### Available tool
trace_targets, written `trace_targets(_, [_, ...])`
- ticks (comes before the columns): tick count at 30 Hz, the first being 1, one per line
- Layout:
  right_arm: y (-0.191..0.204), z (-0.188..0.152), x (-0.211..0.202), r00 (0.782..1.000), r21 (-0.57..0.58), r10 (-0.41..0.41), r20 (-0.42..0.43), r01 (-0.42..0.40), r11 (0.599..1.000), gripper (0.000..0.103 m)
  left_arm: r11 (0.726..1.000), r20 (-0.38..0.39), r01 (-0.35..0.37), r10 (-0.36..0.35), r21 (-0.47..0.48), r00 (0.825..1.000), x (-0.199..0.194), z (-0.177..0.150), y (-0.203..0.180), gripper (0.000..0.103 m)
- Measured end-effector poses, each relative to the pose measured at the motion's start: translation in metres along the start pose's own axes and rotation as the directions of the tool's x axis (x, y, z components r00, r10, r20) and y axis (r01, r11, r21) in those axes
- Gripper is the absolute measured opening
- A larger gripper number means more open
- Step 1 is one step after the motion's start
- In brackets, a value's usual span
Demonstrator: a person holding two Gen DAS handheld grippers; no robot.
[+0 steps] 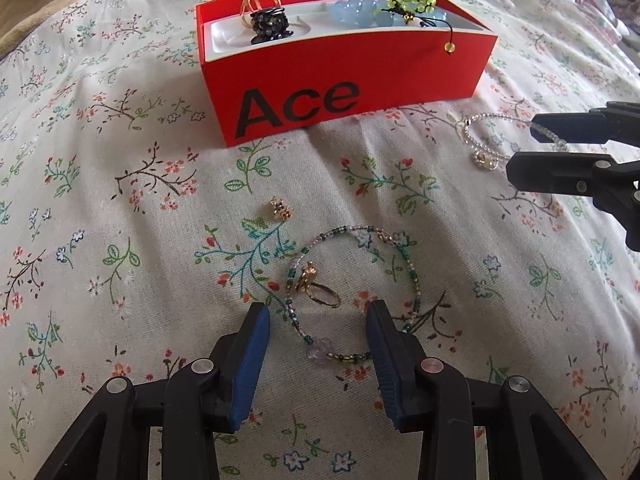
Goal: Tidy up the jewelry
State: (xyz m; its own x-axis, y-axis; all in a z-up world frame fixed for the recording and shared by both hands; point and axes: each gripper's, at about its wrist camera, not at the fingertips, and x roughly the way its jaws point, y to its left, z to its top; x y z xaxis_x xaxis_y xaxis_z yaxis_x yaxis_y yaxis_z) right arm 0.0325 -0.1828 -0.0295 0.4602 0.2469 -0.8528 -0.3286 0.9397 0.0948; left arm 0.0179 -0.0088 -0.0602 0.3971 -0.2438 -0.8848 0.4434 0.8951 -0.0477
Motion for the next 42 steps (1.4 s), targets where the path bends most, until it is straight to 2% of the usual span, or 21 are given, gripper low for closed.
trace_targets(6, [0.001, 0.000, -0.001, 1.000, -0.005, -0.001, 0.003, 0.001, 1.000, 0.062, 0.999, -0.036, 0.010, -0.012, -0.035, 0.999, -0.004, -0.007, 0.011, 0.042])
trace_targets(16, [0.002, 0.002, -0.001, 1.000, -0.009, 0.000, 0.005, 0.000, 1.000, 0.062, 0.996, -0.072, 0.001, -0.007, -0.092, 0.997, -0.009, -0.013, 0.025, 0.008])
trace_targets(22, [0.003, 0.002, -0.005, 1.000, -0.014, 0.001, 0.010, 0.000, 1.000, 0.061, 0.993, -0.061, 0.003, -0.011, -0.121, 0.998, -0.014, -0.012, 0.027, 0.008])
trace_targets(31, [0.004, 0.006, -0.013, 0.999, -0.017, 0.001, 0.034, 0.000, 1.000, 0.060, 0.993, 0.043, 0.039, -0.034, -0.112, 0.999, -0.046, 0.003, 0.021, 0.008])
trace_targets(42, [0.003, 0.024, -0.034, 0.994, 0.009, 0.004, 0.107, -0.005, 1.000, 0.060, 0.993, 0.155, 0.062, -0.046, -0.104, 0.987, -0.075, 0.038, 0.013, 0.008])
